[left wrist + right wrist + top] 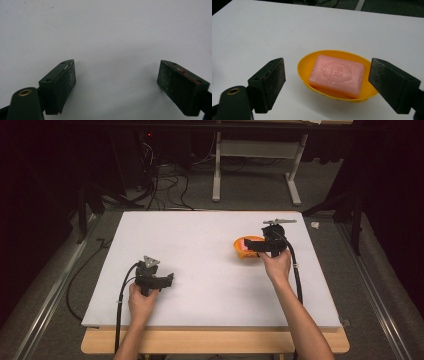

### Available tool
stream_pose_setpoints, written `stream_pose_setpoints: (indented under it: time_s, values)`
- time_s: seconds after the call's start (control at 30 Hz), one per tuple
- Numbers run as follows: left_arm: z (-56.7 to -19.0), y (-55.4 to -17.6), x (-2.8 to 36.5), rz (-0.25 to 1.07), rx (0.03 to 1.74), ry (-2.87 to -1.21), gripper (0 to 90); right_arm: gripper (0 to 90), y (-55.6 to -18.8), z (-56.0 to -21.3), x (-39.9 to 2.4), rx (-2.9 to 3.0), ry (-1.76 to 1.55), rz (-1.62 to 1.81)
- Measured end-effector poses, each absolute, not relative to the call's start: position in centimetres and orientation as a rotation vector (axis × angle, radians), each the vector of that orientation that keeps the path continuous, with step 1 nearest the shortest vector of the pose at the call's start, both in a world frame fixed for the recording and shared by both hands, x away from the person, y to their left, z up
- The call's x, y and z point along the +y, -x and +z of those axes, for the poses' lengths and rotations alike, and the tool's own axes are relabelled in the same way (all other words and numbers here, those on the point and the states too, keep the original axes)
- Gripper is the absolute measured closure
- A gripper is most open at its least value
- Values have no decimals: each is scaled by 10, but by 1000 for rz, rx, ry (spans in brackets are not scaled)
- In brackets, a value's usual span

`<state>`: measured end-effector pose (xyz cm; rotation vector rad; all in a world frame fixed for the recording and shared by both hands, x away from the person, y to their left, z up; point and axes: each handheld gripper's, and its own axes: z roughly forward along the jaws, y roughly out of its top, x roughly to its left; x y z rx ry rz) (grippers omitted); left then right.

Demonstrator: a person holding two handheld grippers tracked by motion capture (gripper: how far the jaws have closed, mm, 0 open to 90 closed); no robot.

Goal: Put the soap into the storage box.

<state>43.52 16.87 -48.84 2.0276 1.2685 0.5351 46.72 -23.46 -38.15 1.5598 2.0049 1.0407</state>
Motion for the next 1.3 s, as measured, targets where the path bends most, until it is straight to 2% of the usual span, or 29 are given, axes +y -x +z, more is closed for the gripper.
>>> stream_pose_setpoints:
  time_s: [1.3]
  values:
    - [-488,-435,169,538,1268,-2028,159,192,-398,-367,-267,1915,-1459,1168]
